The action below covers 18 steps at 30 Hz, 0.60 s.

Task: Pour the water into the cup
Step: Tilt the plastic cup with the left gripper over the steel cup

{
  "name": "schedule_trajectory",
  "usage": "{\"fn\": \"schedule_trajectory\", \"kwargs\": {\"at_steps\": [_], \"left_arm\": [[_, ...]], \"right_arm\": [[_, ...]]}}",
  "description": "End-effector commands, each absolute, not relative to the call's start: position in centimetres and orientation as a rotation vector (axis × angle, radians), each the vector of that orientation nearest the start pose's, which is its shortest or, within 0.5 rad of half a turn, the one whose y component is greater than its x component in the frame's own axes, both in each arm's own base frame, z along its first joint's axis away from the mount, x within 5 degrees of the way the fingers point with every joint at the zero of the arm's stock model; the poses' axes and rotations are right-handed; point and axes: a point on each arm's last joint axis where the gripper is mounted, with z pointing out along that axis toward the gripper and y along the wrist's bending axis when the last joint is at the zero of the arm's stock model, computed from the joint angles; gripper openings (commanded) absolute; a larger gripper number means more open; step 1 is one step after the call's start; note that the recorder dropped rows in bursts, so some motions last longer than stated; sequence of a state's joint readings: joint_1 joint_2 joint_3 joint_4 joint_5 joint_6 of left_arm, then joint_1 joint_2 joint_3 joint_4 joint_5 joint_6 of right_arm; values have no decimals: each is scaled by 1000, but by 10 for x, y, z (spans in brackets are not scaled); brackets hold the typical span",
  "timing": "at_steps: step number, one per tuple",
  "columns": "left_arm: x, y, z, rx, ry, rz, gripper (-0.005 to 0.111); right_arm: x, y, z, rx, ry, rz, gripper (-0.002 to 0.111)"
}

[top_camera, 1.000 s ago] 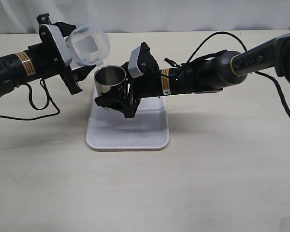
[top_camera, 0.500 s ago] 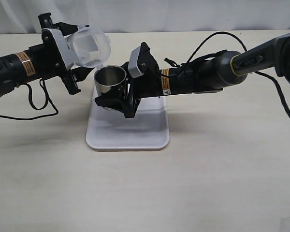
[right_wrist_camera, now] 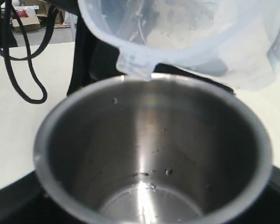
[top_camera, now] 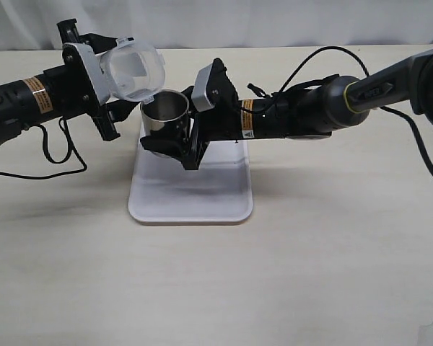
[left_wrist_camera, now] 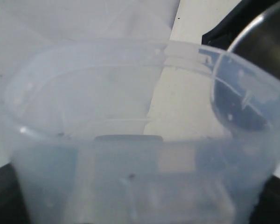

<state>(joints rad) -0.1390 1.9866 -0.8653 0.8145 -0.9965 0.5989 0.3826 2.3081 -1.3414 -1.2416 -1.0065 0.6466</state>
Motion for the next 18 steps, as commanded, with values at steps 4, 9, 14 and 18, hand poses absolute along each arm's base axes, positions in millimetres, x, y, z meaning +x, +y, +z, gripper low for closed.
{"fn": "schedule_trajectory", "kwargs": {"at_steps": [4, 9, 14, 18], "left_arm": [[357, -107, 150, 1341, 1055, 130, 0], [357, -108, 150, 1360, 1031, 156, 0], [357, -107, 151, 1368, 1019, 177, 0], [357, -107, 151, 1368, 1019, 177, 0]], "right_arm": [[387, 236, 91, -1185, 1426, 941, 4], [387, 236, 91, -1185, 1427, 940, 4], [387, 238, 92, -1206, 1445, 972, 4], [389, 240, 96, -1209, 1461, 1000, 4]]}}
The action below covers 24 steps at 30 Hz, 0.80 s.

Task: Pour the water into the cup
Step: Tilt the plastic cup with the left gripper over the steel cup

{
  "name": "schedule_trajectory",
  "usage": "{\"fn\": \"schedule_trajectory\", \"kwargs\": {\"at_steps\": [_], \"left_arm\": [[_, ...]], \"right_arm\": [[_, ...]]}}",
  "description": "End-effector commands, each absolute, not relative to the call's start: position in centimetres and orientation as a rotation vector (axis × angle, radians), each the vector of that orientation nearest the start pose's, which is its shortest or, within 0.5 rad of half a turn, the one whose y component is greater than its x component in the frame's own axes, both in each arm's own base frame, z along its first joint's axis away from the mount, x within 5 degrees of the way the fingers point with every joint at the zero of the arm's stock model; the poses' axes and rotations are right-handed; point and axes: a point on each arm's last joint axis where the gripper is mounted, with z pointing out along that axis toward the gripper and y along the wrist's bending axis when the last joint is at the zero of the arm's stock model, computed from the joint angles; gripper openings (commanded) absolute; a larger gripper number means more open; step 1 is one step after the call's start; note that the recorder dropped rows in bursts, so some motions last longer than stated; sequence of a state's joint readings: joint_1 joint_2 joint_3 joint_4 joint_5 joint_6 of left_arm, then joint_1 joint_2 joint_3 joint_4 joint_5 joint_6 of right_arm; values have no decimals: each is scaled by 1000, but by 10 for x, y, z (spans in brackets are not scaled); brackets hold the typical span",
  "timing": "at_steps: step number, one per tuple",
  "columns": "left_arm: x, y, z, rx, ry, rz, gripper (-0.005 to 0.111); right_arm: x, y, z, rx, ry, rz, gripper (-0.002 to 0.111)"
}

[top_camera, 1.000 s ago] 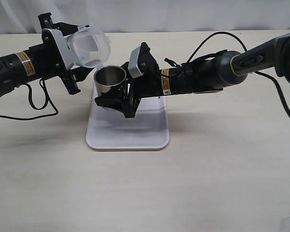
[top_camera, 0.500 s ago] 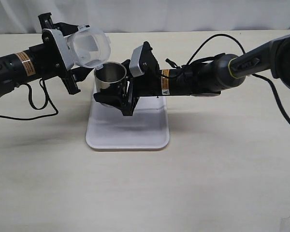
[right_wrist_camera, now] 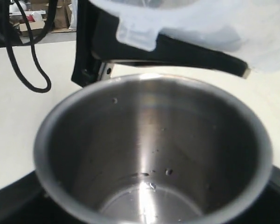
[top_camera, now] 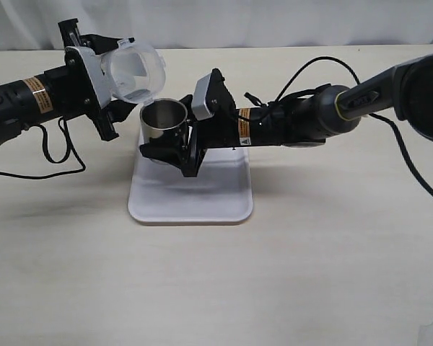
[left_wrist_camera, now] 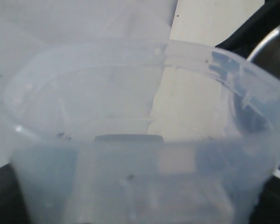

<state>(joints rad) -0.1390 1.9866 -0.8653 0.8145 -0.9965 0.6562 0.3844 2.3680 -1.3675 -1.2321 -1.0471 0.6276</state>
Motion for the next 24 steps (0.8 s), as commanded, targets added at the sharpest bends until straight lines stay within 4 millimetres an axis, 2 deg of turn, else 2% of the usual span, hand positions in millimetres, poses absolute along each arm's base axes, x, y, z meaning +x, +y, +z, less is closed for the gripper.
{"fn": "schedule_trajectory", "kwargs": {"at_steps": [1, 8, 15, 24], "left_arm": [[357, -107, 150, 1369, 1020, 177, 0], [357, -107, 150, 1384, 1001, 199, 0], [360, -107, 153, 1388, 991, 214, 0], [361, -107, 151, 1401, 1008, 220, 0]], "right_arm": [[389, 240, 96, -1214, 1466, 1004, 4], [389, 240, 94, -1235, 1477, 991, 4], [381, 258, 92, -1323, 1471, 963, 4], [387, 255, 93, -1282, 1493, 938, 4]]}}
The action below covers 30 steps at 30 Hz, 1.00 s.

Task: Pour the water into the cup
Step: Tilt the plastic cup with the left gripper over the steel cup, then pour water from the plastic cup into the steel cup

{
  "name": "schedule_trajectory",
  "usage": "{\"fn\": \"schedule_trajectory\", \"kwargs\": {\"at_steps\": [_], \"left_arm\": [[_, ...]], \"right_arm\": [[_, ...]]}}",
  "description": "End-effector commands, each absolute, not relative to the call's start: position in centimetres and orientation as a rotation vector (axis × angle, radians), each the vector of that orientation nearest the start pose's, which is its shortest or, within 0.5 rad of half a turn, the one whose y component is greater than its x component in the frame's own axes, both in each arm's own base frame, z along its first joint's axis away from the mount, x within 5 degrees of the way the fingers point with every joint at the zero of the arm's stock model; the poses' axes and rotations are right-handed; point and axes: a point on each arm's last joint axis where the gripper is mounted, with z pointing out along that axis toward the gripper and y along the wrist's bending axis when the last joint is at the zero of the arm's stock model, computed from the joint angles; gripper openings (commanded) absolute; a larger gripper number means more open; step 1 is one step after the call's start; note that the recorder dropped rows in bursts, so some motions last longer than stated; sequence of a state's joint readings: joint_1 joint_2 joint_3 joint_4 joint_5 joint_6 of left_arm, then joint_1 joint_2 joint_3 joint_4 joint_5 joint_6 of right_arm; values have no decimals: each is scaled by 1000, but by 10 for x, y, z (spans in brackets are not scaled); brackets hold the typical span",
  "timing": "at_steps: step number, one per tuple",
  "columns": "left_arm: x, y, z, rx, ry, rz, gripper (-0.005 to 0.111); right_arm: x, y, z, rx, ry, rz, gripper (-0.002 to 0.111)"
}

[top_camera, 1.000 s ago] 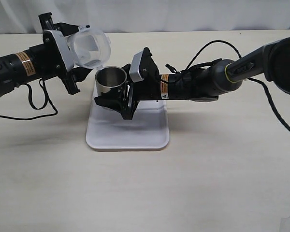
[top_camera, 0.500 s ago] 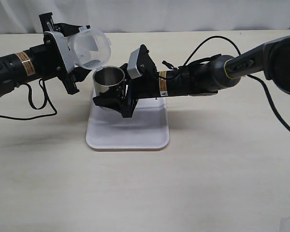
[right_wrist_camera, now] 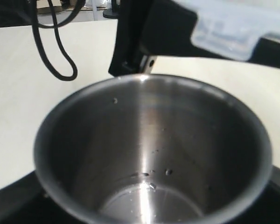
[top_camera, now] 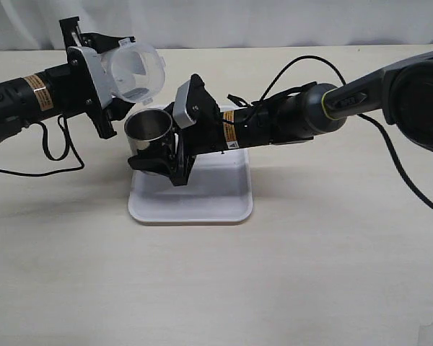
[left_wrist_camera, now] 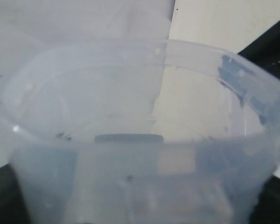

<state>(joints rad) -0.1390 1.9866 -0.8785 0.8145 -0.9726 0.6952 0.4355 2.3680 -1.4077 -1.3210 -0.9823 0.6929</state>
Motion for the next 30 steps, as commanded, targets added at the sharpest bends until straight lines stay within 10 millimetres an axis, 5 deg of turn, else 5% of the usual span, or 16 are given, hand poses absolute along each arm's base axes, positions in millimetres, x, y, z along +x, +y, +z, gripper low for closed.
{"fn": "schedule_trajectory", "kwargs": {"at_steps": [1, 30], "left_arm": [[361, -107, 151, 1401, 1008, 220, 0], [361, -107, 149, 1506, 919, 318, 0]], "right_arm": [[388, 254, 93, -1278, 1500, 930, 4], [385, 254, 103, -1312, 1473, 947, 4]]}}
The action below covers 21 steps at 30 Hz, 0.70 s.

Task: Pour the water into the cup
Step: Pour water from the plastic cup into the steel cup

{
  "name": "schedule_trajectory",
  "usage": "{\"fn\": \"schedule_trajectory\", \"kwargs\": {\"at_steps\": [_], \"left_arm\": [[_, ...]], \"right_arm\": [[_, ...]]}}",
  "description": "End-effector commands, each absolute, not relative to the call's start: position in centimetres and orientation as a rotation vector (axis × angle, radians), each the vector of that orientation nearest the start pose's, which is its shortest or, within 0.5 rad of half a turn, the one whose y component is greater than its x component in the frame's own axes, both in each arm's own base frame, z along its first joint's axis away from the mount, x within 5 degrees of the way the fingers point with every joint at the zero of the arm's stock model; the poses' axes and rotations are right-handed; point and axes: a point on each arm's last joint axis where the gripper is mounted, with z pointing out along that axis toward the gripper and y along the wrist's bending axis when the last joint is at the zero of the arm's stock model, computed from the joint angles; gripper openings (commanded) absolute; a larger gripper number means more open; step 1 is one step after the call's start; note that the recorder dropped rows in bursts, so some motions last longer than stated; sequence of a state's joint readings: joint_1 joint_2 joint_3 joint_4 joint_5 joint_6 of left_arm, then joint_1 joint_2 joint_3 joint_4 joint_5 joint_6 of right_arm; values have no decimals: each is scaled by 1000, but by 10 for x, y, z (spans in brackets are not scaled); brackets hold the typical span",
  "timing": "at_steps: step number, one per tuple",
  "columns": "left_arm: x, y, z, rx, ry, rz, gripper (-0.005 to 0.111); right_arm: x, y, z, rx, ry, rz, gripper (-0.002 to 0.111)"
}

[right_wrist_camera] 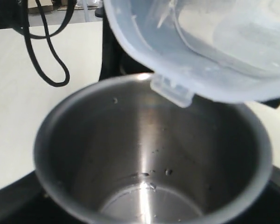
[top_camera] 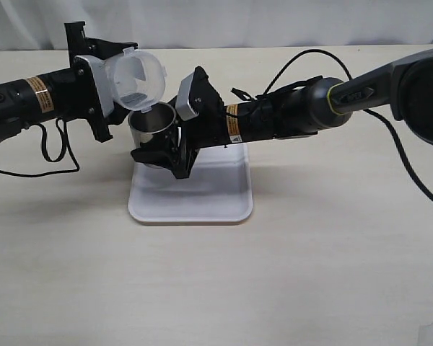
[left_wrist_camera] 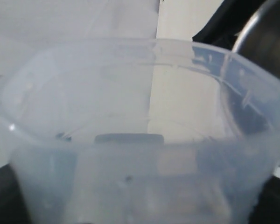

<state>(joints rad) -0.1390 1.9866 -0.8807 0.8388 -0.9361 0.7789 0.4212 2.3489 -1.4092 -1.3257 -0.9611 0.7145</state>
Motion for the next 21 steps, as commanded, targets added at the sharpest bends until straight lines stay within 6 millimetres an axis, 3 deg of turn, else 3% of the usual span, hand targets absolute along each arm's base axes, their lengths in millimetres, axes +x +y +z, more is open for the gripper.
{"fn": "schedule_trajectory", "kwargs": {"at_steps": [1, 21], "left_arm": [[361, -107, 149, 1512, 911, 326, 0], [361, -107, 150, 1541, 845, 379, 0]], "right_arm": [[384, 255, 103, -1318, 1471, 947, 4], [382, 258, 101, -1340, 1472, 935, 4]]}}
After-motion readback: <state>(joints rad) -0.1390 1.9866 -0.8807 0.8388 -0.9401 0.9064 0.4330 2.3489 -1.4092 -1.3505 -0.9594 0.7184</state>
